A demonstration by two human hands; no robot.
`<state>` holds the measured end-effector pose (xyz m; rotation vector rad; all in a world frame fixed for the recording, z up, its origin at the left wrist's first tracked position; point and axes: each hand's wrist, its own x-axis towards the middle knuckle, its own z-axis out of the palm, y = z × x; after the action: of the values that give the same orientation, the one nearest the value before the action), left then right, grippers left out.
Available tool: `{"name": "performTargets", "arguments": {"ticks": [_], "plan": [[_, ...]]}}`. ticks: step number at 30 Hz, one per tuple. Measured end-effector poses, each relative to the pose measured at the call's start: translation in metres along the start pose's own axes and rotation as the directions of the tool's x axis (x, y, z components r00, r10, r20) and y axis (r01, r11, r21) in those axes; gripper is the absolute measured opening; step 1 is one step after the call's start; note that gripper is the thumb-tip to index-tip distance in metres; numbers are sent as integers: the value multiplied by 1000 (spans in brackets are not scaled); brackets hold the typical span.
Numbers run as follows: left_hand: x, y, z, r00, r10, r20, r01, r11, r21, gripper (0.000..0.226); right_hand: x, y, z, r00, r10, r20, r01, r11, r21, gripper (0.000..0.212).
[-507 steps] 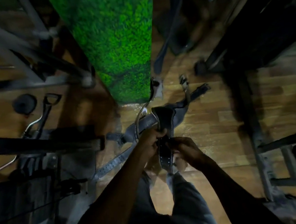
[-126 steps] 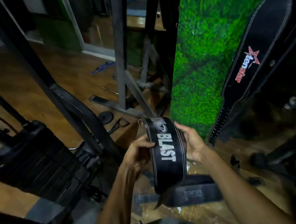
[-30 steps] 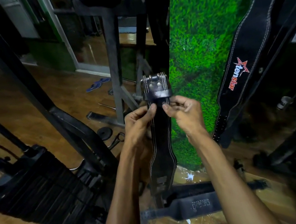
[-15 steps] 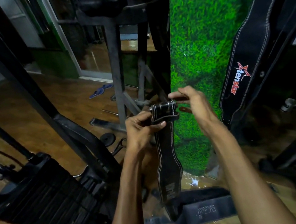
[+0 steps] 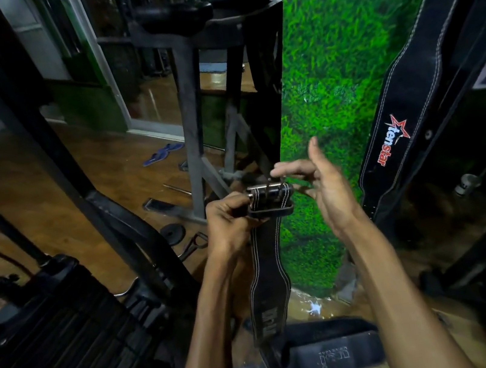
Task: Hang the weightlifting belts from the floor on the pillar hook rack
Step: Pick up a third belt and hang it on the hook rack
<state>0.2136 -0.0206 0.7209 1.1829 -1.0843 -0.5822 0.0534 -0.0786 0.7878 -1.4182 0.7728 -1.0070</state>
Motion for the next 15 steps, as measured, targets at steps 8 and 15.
{"name": "performTargets", "arguments": {"ticks": [8, 15], "plan": [[7, 2, -9, 999, -32, -44, 30, 998, -48, 46, -6, 13, 17, 976, -127, 175, 147, 983, -106, 32], [15, 9, -25, 1000, -23, -11, 22, 994, -105, 38, -4, 28, 24, 967, -214, 134, 234, 960, -155, 15]]}}
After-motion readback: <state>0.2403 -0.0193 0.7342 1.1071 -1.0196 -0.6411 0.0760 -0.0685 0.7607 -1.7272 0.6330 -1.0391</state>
